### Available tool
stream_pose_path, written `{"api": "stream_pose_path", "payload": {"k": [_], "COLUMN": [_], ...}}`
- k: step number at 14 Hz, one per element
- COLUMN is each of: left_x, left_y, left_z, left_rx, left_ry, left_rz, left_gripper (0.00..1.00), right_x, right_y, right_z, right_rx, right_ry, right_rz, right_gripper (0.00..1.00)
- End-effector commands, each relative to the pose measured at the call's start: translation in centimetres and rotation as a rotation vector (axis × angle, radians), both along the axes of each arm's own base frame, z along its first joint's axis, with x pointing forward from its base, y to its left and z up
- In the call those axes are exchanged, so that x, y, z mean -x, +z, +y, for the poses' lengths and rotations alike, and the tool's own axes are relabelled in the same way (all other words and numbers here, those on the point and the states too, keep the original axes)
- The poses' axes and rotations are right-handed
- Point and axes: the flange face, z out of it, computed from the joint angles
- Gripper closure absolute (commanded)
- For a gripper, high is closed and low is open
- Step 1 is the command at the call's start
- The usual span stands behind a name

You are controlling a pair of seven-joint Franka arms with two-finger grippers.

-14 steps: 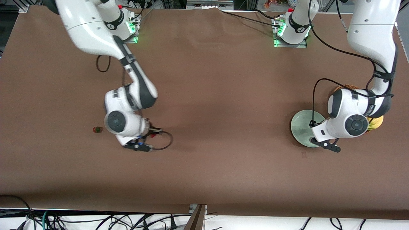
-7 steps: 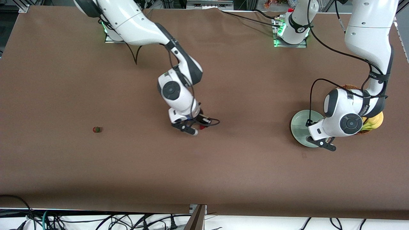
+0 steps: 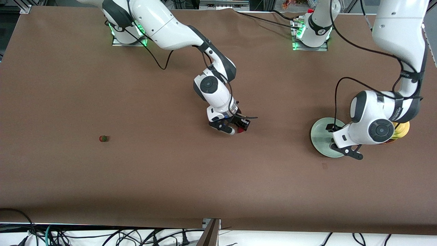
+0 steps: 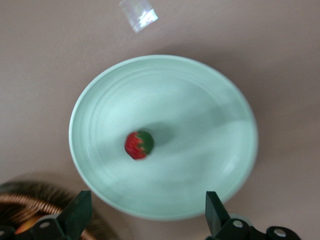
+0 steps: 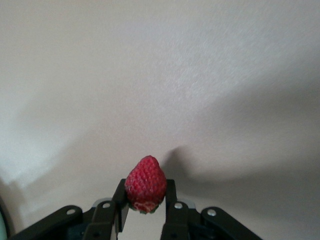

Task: Collect all strawberries into plate
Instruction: 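Release the second strawberry on the table middle with the right gripper, then grasp the second strawberry with the left gripper while the right gripper returns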

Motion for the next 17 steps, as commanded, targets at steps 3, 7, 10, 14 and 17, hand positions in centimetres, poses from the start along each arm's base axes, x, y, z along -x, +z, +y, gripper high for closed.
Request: {"api": "stream_pose_path", "payload": {"k": [3,7,10,14,17], "left_x": [2.3,3.2,3.0,3.1,1.3], "left_y": [9.7,11.9,9.3,7.2,4.2], "left_z": [-4.7,-8.4,-12.3,-18.9,-23.2], "left_rx": [0.07,0.155,0.138,0.136,0.147], "left_ry": [-0.018,0.082,0.091,0.23,0.282], "left_rz": [-0.007,0.027,0.042,-0.029,-0.089], "left_gripper": [0.0,0.0,0.0,0.0,0.0], "right_x": [-1.6,-7.1,-11.7,-15.7,-16.9], "right_y": [1.7,5.9,9.7,10.2,8.0], "right_z": [-0.2,-6.5,-15.3,-29.7,-39.3], "right_rx": [-0.022,0.076,0.178,0.254,0.309], "right_ry": [-0.004,0.122,0.335,0.542,0.701], "right_rz": [-0.042,-0.017,0.051,0.21,0.269], "right_gripper": [0.0,0.0,0.0,0.0,0.0]}}
